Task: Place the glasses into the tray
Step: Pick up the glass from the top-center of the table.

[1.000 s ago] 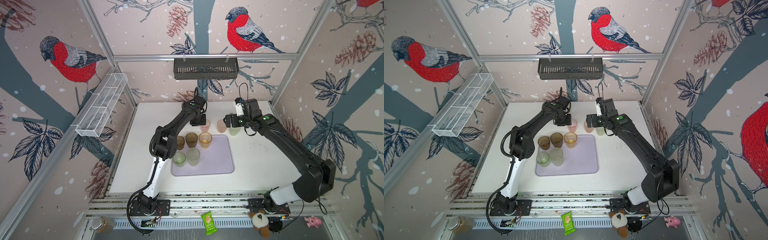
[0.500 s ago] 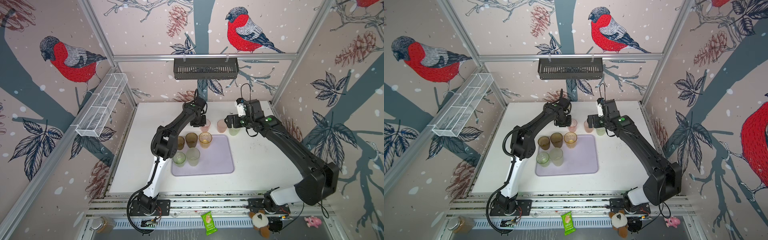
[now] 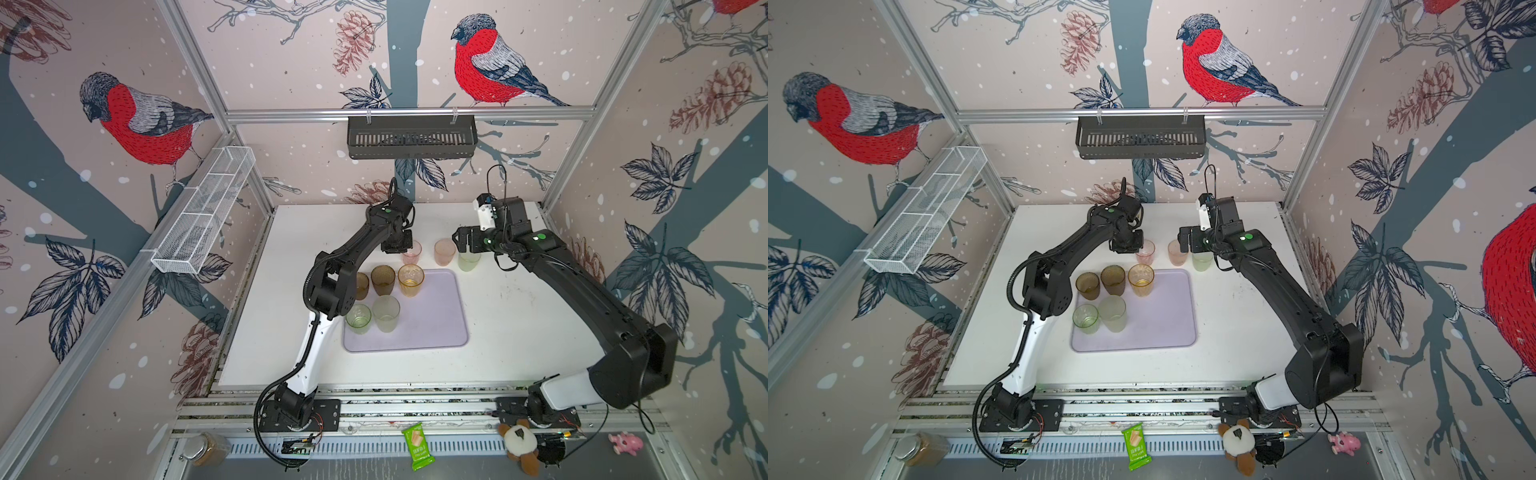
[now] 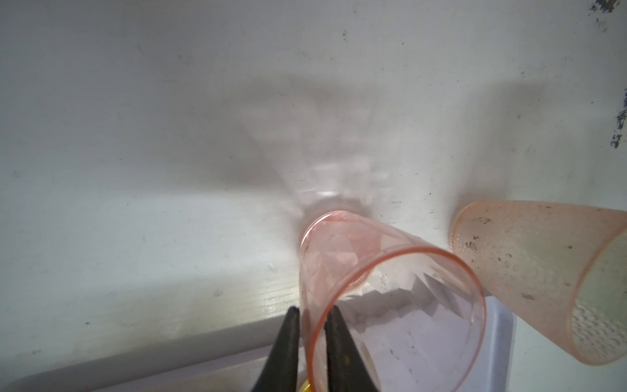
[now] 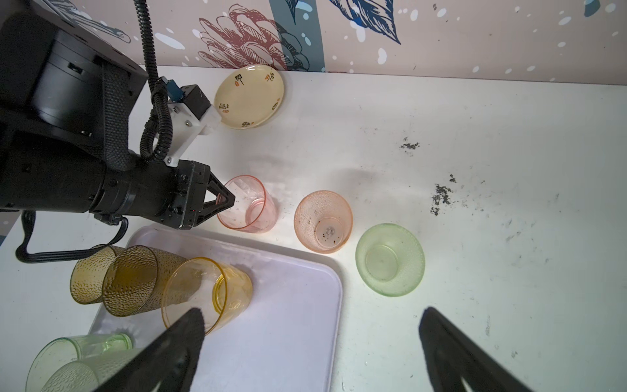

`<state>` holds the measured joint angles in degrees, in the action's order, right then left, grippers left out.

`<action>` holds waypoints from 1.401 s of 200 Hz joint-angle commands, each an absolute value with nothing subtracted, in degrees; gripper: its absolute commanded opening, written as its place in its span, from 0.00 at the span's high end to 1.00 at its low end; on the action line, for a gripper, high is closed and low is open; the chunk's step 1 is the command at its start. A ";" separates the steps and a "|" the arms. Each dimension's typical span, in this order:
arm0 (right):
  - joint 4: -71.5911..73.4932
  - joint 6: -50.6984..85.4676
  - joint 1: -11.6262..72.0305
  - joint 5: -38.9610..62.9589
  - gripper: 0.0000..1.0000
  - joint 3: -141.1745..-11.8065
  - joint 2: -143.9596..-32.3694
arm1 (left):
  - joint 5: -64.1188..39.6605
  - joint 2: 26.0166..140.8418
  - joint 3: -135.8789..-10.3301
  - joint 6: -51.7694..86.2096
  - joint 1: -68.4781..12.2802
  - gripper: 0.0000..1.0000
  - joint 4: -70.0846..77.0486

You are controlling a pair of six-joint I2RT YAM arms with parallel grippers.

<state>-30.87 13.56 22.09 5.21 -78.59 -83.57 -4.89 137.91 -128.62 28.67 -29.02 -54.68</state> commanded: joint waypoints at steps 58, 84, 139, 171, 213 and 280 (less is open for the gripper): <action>-29.11 14.09 21.61 7.21 0.01 -78.49 -83.19 | -1.97 136.91 -132.03 28.48 -28.61 1.00 -58.73; -28.66 14.41 21.53 7.12 0.00 -78.40 -82.62 | -0.43 134.80 -132.59 28.90 -28.45 1.00 -59.83; -28.23 15.20 21.28 7.03 0.00 -78.05 -81.83 | 1.69 127.60 -131.21 29.59 -29.94 1.00 -62.60; -28.04 15.66 21.00 7.08 0.01 -77.30 -81.48 | 2.24 121.63 -127.83 30.82 -31.27 1.00 -63.71; -28.27 15.87 20.74 7.38 0.00 -77.17 -81.60 | 2.46 115.61 -123.53 31.91 -33.89 1.00 -65.90; -27.80 16.79 20.39 7.34 0.00 -75.95 -80.80 | 0.44 107.32 -113.54 35.88 -39.99 1.00 -67.70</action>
<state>-29.47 15.97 20.45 7.20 -76.42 -81.58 1.41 109.69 -116.05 33.17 -38.28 -65.14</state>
